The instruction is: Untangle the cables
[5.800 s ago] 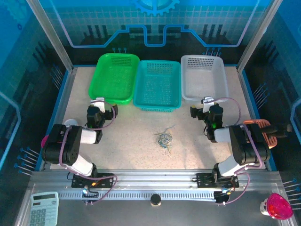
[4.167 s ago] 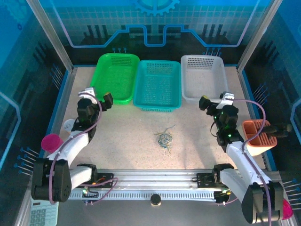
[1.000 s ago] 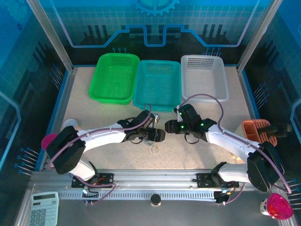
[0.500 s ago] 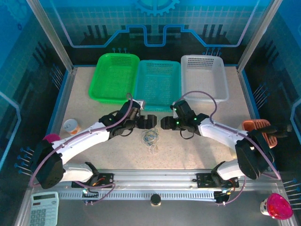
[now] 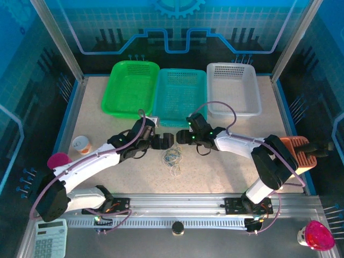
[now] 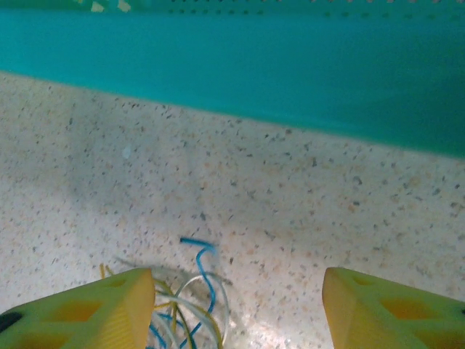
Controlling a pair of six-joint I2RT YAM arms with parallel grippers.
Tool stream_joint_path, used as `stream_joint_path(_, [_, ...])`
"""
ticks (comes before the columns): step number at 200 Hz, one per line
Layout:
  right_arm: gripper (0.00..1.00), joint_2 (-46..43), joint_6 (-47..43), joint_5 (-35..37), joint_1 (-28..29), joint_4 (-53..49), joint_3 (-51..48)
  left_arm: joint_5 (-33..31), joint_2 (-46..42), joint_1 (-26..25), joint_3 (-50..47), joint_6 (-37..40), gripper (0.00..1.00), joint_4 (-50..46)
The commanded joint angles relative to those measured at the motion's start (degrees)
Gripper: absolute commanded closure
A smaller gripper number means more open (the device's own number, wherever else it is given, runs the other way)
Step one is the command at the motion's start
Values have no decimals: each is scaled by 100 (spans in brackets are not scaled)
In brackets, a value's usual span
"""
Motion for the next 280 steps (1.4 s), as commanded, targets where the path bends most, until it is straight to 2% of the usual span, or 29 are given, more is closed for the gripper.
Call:
stream_joint_path(1, [38, 163, 107, 418, 76, 379, 145, -110, -144, 46, -75, -132, 1, 4])
stream_joint_path(40, [44, 432, 151, 544, 109, 645, 208, -54, -172, 41, -93, -199, 1, 63])
stream_joint_path(62, [54, 592, 162, 509, 108, 736, 260, -31, -191, 46, -130, -266, 1, 91])
stream_joint_path(88, [76, 695, 101, 394, 120, 826, 294, -12, -240, 39, -172, -309, 1, 118])
stream_joint_path(106, [100, 638, -8, 285, 120, 827, 308, -16, -271, 42, -192, -312, 1, 109])
stream_joint_path(147, [100, 30, -246, 166, 120, 531, 292, 0, -370, 46, -308, -331, 1, 190])
stream_joint_path(188, [100, -669, -573, 52, 102, -106, 747, 141, -419, 45, -506, -284, 1, 477])
stream_joint_path(229, [100, -1070, -616, -346, 85, -504, 1183, 618, -410, 43, -634, 179, 1, 989])
stream_joint_path(280, [100, -1470, -504, -655, 98, -677, 1400, 582, -279, 45, -501, 732, 1, 1172])
